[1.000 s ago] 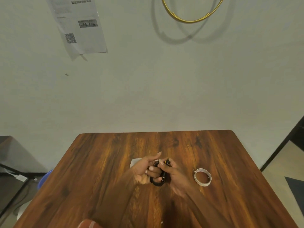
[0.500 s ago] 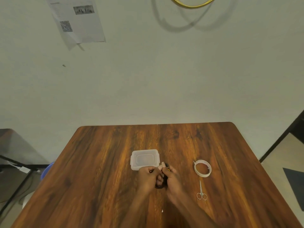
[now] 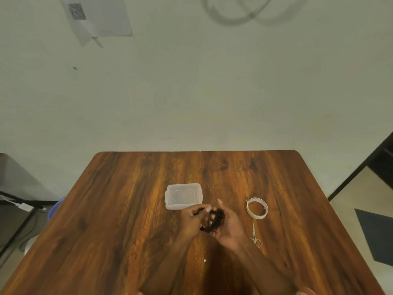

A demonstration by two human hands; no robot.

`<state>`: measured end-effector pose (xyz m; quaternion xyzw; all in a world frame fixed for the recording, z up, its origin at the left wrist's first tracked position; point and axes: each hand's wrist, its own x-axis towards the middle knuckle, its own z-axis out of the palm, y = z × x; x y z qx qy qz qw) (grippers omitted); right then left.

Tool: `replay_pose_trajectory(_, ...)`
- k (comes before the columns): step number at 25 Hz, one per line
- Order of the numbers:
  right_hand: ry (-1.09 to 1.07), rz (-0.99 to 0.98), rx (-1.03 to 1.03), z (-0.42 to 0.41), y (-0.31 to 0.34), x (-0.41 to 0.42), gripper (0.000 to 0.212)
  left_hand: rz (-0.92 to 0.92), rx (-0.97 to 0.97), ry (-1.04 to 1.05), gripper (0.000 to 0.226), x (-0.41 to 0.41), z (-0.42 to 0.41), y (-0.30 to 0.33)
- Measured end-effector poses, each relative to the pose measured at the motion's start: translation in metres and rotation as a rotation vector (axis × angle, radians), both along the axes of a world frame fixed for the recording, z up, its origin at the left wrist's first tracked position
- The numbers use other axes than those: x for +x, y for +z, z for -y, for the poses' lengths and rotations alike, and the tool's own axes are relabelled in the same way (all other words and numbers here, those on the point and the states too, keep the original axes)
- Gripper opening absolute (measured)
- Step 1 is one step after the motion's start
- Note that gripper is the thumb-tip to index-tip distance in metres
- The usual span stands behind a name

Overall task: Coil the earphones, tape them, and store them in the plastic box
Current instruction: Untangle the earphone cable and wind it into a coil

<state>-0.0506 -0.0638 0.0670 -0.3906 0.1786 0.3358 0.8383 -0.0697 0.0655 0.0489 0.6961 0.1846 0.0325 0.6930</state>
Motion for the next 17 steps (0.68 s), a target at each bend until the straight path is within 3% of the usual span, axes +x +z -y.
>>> replay_pose_trajectory(2, 0.031, 0.018, -0.045, 0.003, 0.001, 0.008, 0.022, -0.057, -0.106, -0.022, 0.011, 0.004, -0.003, 0.0)
replay_pose_trajectory(4, 0.026, 0.021, -0.078, 0.008, -0.004, 0.016, 0.012, -0.118, -0.351, -0.051, 0.019, 0.005, -0.005, 0.0)
replay_pose_trajectory(7, 0.023, -0.022, -0.132, 0.013, -0.019, 0.023, 0.012, -0.234, -0.578, -0.11, 0.035, 0.006, -0.014, -0.005)
replay_pose_trajectory(11, 0.027, -0.05, -0.19, 0.01, -0.042, 0.019, 0.011, -0.38, -0.423, -0.147, 0.024, 0.012, -0.024, -0.021)
replay_pose_trajectory(17, 0.028, -0.036, -0.263, 0.009, -0.07, 0.019, 0.021, -0.432, -0.199, -0.183, 0.023, 0.02, -0.028, -0.043)
